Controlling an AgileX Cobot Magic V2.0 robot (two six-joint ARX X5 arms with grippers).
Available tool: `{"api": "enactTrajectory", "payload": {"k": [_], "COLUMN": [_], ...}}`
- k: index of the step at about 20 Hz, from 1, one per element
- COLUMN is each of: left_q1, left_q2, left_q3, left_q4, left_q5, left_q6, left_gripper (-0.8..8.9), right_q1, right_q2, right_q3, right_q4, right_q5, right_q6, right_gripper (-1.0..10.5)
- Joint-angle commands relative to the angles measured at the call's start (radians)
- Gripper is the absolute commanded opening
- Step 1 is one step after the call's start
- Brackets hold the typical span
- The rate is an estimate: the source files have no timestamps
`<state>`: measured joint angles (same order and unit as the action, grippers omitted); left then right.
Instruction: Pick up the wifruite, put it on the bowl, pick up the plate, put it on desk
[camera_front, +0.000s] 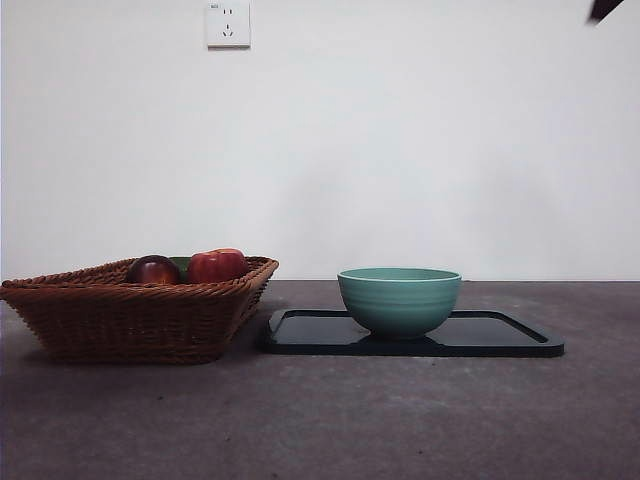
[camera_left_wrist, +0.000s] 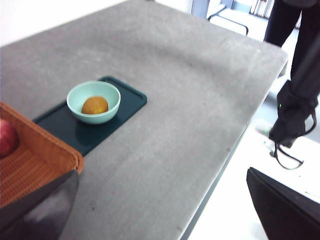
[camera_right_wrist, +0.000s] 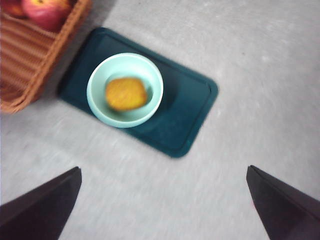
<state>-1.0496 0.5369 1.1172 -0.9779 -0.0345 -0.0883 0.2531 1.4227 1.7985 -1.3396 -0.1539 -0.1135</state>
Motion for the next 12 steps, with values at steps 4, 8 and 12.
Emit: {"api": "enactTrajectory", "payload": {"k": [4,8,12], "left_q1": [-0.011,-0.011,-0.011], "left_q2": [0.003,0.004,0.005], "left_q3": [0.021,0.021,0.021], "left_q4": [0.037,0.096,0.189], "left_q5": [-0.003,-0.003,-0.003], "left_q6": [-0.003,-0.003,-0.010], "left_gripper": [5.94,5.94,5.94], "right_q1": [0.005,0.005,0.005], "right_q2": [-0.352,-0.583,-0.779], "right_q3": [-0.172,-0.303,-0.420], "right_q4": [-0.032,-0.034,-0.033], "right_q5": [-0.003,-0.004,-0.014], "right_q6": [0.090,0.158,0.209], "right_gripper": [5.8,5.8,5.8]}}
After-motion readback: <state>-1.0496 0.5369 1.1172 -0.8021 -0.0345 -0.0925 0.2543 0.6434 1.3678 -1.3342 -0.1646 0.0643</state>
